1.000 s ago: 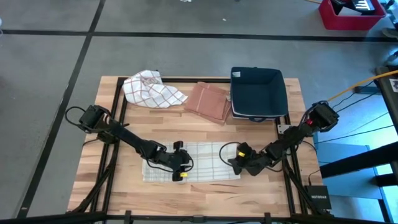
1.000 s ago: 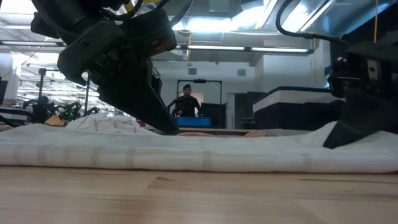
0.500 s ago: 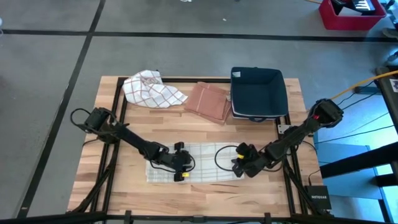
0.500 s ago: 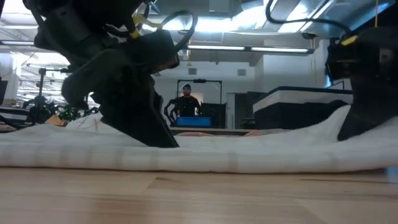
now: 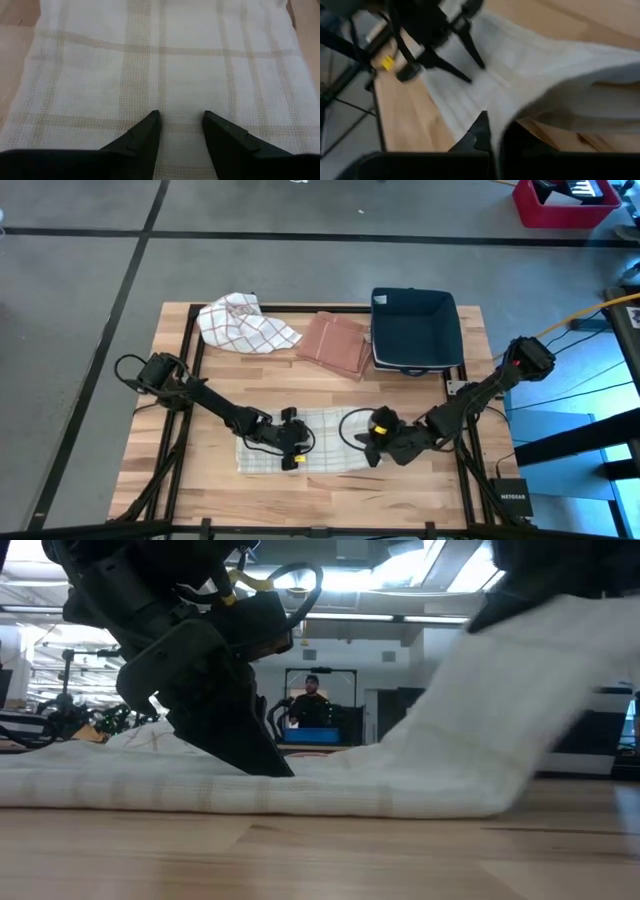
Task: Fold towel
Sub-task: Fold the bottom white towel
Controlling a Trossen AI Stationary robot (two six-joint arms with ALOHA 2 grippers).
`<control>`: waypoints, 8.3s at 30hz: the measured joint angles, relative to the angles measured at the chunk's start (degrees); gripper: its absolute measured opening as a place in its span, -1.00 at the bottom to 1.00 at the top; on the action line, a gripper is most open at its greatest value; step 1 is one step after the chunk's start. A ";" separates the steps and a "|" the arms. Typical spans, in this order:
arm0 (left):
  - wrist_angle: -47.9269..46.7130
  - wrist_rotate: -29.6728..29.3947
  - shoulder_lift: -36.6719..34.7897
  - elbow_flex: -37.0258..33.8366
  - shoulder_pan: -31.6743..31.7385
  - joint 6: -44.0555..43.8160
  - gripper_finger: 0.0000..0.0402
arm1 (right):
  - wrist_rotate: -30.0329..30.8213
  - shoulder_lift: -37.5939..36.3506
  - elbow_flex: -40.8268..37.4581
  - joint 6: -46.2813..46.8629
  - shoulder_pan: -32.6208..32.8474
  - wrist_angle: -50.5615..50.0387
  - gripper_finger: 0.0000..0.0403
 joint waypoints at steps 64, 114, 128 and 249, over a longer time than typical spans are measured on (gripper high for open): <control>-10.03 -0.33 -0.55 4.09 -5.08 -6.22 -0.28 | -15.75 13.59 0.18 -8.74 -12.34 32.90 -0.88; -19.93 -6.43 -7.24 -2.34 -10.90 -14.71 -0.28 | -15.14 30.36 14.35 -8.36 -16.73 34.18 -0.71; -44.64 2.39 -18.49 5.65 -11.68 -21.98 -0.28 | -17.77 30.36 14.32 -8.85 -16.71 34.77 -0.21; -40.57 -7.73 -11.57 5.61 -25.32 -27.49 -0.98 | -16.21 33.71 14.28 -56.89 -8.82 24.13 -0.21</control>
